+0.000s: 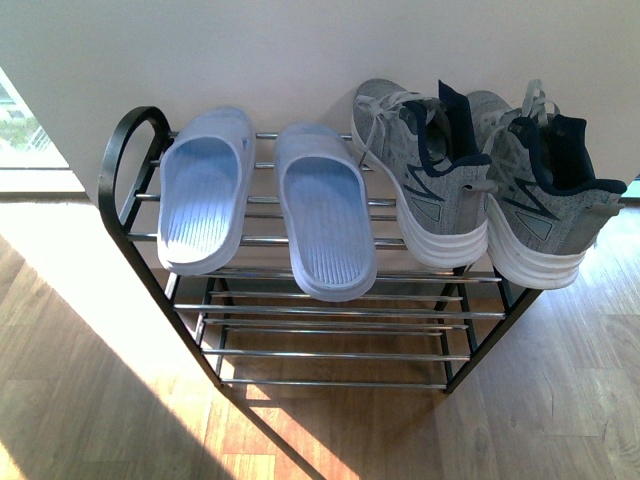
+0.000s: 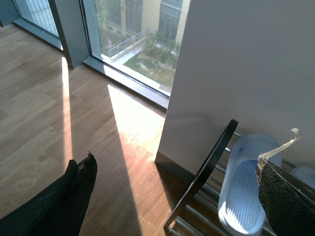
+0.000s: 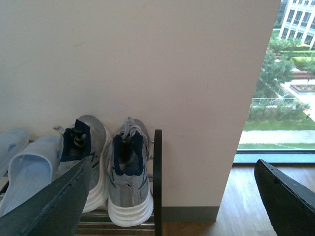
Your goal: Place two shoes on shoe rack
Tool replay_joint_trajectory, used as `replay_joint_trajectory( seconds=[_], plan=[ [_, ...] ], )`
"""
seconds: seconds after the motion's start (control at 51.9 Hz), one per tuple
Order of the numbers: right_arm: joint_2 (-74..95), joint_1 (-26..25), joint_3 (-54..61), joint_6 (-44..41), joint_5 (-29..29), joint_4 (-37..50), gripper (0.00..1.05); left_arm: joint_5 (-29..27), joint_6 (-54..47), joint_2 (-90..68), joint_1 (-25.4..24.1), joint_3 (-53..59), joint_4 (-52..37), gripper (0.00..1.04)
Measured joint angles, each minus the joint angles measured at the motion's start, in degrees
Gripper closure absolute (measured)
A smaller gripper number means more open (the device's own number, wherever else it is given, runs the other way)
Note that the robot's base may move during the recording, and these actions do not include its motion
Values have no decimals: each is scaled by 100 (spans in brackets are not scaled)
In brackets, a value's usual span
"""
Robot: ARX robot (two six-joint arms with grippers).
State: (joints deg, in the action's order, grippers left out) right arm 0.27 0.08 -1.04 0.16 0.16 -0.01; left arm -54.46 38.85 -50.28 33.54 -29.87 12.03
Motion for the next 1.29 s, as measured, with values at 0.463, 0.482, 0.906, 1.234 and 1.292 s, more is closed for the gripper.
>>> replay_joint_trajectory(
  seconds=[0.463, 0.482, 0.906, 1.234, 1.292],
  plan=[
    [0, 0, 0, 0, -2, 0, 9, 3912, -3698, 1958, -1738, 2221, -3464, 85],
    [0, 0, 0, 0, -2, 0, 9, 3969, -3724, 2017, -1799, 2253, -3436, 88],
    [0, 0, 0, -2, -2, 0, 9, 4717, -3816, 2940, -2592, 2636, -2922, 104],
    [0, 0, 0, 0, -4, 0, 9, 5447, -3825, 3499, -3322, 2820, -2647, 104],
    [0, 0, 0, -2, 0, 0, 9, 5438, -3827, 3600, -3331, 2909, -2601, 104]
  ],
)
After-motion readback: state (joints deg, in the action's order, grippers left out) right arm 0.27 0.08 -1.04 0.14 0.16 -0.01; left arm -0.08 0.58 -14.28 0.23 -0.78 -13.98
